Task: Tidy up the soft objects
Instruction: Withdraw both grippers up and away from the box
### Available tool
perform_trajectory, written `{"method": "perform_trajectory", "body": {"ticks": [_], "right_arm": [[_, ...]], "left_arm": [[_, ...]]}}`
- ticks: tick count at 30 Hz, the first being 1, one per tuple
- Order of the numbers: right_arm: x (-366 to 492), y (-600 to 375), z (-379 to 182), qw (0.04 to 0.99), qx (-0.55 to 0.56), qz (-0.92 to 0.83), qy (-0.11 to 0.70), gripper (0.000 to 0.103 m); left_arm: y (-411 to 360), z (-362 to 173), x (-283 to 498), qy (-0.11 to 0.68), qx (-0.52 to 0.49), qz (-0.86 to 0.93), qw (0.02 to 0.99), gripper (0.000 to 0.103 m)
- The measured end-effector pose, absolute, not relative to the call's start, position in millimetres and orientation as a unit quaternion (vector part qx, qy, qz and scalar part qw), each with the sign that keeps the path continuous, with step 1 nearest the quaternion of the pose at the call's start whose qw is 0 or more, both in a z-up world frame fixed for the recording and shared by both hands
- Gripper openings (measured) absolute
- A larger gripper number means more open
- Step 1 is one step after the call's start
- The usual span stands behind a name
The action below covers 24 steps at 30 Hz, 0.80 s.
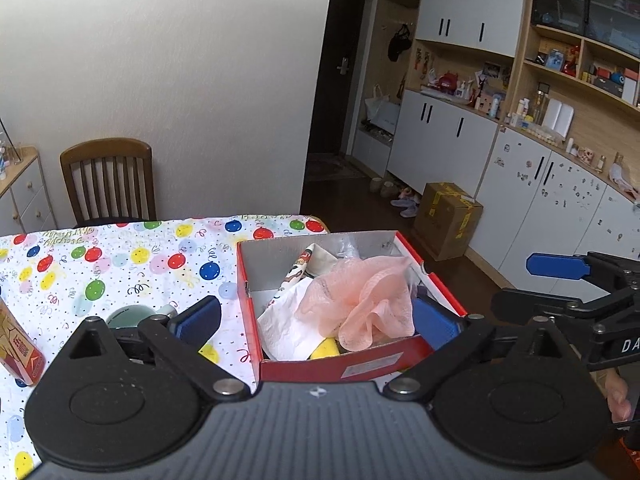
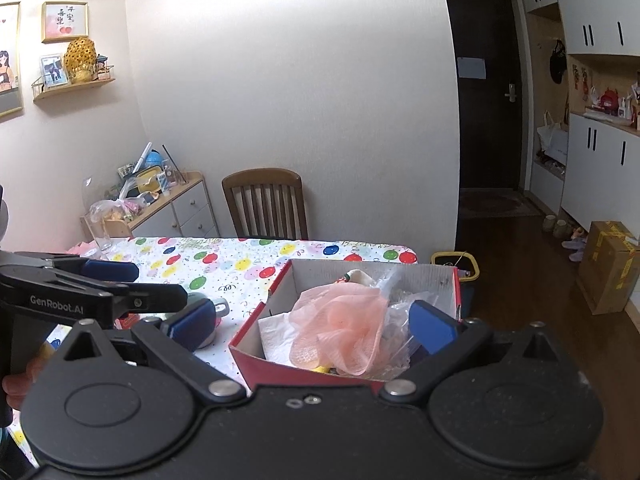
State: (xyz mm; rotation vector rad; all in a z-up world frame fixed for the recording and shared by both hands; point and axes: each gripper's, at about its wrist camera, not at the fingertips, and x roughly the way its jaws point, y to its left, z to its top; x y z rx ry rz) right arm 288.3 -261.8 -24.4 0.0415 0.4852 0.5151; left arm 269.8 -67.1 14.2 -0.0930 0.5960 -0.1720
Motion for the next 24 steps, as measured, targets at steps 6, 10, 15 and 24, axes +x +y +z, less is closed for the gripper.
{"method": "perform_trajectory", "body": {"ticks": [6, 10, 15, 24], "right_arm": [[273.4, -255.3, -22.4, 0.945, 0.019, 0.231, 0.231, 0.103], [268.1, -250.4, -24.6, 0.948, 0.018, 0.218, 0.232, 0.103], [262.4, -245.8, -24.1, 0.951, 0.018, 0.209, 0.229, 0.103], [256.4, -240.0, -23.6, 0.953, 0.017, 0.201, 0.226, 0.103]], "left_arm": [[-68.3, 20.8, 252.7, 0.276, -0.028, -0.087, 0.957, 0.103], [-67.3, 23.4, 242.9, 0.268, -0.026, -0.093, 0.958, 0.103], [-66.4, 24.7, 235.4, 0.263, -0.016, -0.093, 0.960, 0.103], [-60.2, 24.7, 228.5, 0.260, -0.020, -0.096, 0.961, 0.103]]}}
